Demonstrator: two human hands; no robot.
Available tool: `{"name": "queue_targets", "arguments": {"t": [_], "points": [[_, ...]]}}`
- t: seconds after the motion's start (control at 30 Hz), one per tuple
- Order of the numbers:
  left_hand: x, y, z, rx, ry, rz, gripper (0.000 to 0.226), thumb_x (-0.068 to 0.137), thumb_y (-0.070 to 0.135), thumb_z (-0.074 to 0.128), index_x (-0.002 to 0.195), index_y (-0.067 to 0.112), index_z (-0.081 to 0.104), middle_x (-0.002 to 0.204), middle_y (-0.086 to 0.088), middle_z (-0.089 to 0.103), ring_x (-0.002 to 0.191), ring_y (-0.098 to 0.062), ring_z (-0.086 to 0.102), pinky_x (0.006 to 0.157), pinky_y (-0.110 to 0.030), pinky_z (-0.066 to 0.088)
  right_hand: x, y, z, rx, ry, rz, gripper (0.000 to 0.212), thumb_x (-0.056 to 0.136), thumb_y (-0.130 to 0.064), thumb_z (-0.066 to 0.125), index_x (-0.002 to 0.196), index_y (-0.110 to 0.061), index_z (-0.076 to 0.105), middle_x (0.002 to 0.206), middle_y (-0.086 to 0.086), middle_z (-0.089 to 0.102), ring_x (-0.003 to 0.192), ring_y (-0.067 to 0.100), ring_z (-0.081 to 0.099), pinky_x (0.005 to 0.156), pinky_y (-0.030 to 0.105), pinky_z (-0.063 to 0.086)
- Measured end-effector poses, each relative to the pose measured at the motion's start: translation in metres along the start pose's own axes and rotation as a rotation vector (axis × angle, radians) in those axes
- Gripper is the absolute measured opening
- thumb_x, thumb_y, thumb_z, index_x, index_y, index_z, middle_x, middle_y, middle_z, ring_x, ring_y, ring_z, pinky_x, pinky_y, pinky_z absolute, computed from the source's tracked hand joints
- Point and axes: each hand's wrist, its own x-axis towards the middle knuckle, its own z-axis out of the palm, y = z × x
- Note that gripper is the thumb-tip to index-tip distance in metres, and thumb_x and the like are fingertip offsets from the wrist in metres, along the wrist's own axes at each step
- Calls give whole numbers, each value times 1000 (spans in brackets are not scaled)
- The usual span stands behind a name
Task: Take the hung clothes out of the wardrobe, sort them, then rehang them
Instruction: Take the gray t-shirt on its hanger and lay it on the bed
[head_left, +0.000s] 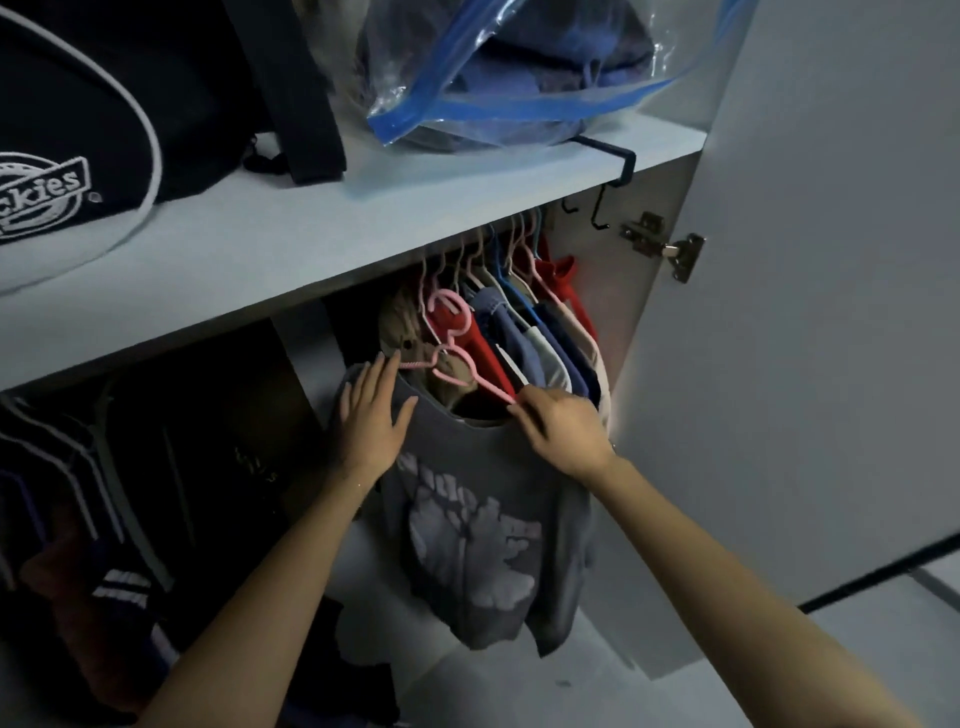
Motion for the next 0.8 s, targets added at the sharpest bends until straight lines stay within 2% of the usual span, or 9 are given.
{"name": "queue_targets", "arguments": {"t": [0.07, 0.13, 0.2, 0.27, 0.33, 0.43, 0.57, 0.67, 0.8], "points": [[0, 8, 5, 18, 3, 39, 61, 98, 40, 49, 152, 16, 34, 155, -10, 39, 146, -30, 30, 118, -53, 24, -17, 9, -8, -22, 57, -52, 28, 97, -33, 46, 87, -12, 62, 75, 4, 66, 67, 23, 60, 55, 33, 46], [-1, 19, 10, -7, 7, 61, 53, 100, 34, 53, 147, 13, 44, 149, -11, 47, 143, -31, 36, 116, -55, 25, -34, 18, -17, -54, 98, -53, 27, 97, -32, 47, 86, -12, 62, 75, 3, 65, 67, 21, 59, 55, 29, 41], [-3, 33, 12, -56, 0, 72, 39, 99, 25, 58, 135, 9, 57, 132, -14, 61, 130, -35, 51, 111, -52, 31, -52, 26, -27, -107, 128, -5, 27, 97, -32, 46, 86, -14, 62, 75, 2, 65, 65, 22, 59, 51, 26, 34], [-5, 48, 15, -89, -7, 107, 24, 98, 24, 59, 114, 9, 67, 104, -12, 69, 103, -36, 62, 93, -46, 44, -71, 33, -40, -133, 146, 67, 25, 96, -33, 46, 87, -15, 62, 78, 1, 65, 66, 25, 61, 48, 27, 37], [-10, 67, 18, -110, -18, 156, 17, 96, 26, 62, 97, 10, 68, 89, -10, 69, 86, -35, 63, 76, -42, 47, -92, 38, -54, -142, 165, 144, 28, 96, -36, 44, 87, -16, 61, 78, 0, 66, 69, 26, 62, 47, 30, 39], [-24, 105, 26, -122, -41, 197, 18, 95, 28, 64, 88, 12, 66, 81, -9, 69, 79, -34, 63, 69, -42, 48, -127, 43, -75, -165, 196, 250, 30, 95, -36, 42, 83, -16, 60, 76, 1, 64, 68, 28, 61, 48, 27, 34], [-54, 157, 37, -136, -50, 229, 18, 95, 28, 64, 84, 14, 64, 76, -8, 67, 76, -36, 61, 70, -44, 45, -182, 51, -105, -154, 166, 398, 21, 98, -29, 52, 84, -14, 57, 79, 1, 62, 72, 28, 59, 52, 28, 30], [-81, 200, 44, -140, -54, 245, 15, 92, 26, 67, 83, 14, 65, 74, -9, 66, 75, -36, 61, 71, -43, 43, -226, 58, -134, -187, 159, 452, 21, 98, -32, 54, 86, -16, 60, 82, -1, 64, 75, 26, 60, 52, 30, 37], [-118, 256, 50, -181, -91, 307, 14, 92, 26, 68, 92, 13, 71, 80, -9, 70, 79, -35, 62, 73, -42, 43, -292, 64, -170, -201, 157, 531, 24, 98, -36, 54, 87, -17, 63, 81, -2, 65, 75, 25, 61, 52, 34, 46]]}}
